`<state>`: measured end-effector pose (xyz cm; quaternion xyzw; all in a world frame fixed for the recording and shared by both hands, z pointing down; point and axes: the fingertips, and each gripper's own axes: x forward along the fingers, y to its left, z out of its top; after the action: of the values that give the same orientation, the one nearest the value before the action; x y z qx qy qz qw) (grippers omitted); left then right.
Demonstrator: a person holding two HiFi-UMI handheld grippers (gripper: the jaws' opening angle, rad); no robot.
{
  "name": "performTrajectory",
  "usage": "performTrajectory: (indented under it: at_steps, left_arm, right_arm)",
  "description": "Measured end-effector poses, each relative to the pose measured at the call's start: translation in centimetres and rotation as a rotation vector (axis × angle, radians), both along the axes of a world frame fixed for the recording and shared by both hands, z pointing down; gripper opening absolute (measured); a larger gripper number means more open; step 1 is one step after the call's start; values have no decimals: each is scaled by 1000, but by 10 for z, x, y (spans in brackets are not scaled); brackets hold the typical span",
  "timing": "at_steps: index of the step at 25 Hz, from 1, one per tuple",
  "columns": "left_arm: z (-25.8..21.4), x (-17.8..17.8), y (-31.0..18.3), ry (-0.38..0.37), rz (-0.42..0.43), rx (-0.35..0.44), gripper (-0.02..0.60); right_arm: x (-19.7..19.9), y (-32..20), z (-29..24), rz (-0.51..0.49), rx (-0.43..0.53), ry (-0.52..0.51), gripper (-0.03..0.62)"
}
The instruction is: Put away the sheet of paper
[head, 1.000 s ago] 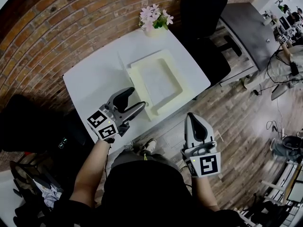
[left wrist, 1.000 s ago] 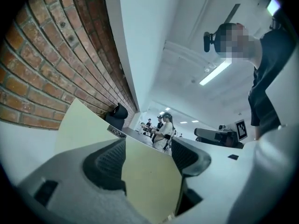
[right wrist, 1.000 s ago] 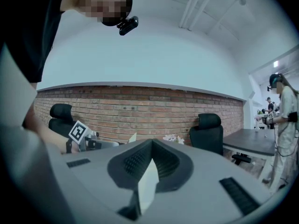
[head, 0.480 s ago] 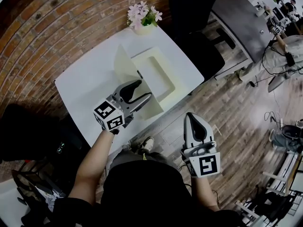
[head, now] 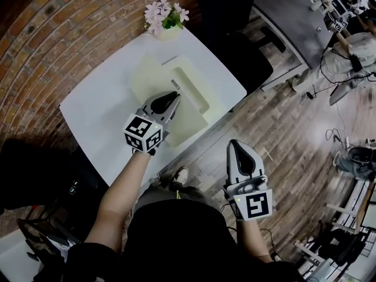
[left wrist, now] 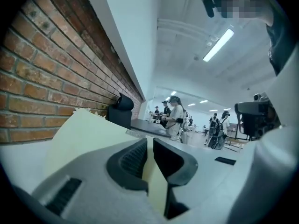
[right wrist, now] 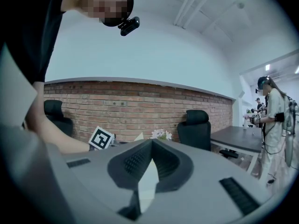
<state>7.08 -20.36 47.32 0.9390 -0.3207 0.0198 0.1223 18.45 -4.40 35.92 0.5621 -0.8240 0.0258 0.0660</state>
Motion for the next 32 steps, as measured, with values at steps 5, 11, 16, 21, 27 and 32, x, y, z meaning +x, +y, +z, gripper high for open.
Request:
performTrajectory:
  at_steps: [5, 11, 16, 21, 27, 32]
  left_arm:
    - [5, 1, -17, -89, -95, 42, 55]
    - [43, 21, -23, -186, -49, -25, 57]
    - [63, 41, -35, -251, -9, -46, 60]
    - [83, 71, -46, -358, 70, -48, 59]
    - [102, 86, -49, -425, 106, -70, 59]
    - [108, 89, -57, -473, 87, -65, 52]
  right_arm:
    - [5, -3, 0, 8, 15, -15, 14]
    - [15, -2, 8, 27, -25, -2, 14]
    - [23, -1, 14, 42, -43, -1, 14]
    - [31, 1, 20, 53, -48, -7, 14]
    - [42, 3, 25, 67, -52, -16, 14]
    - [49, 3, 34, 75, -82, -7, 14]
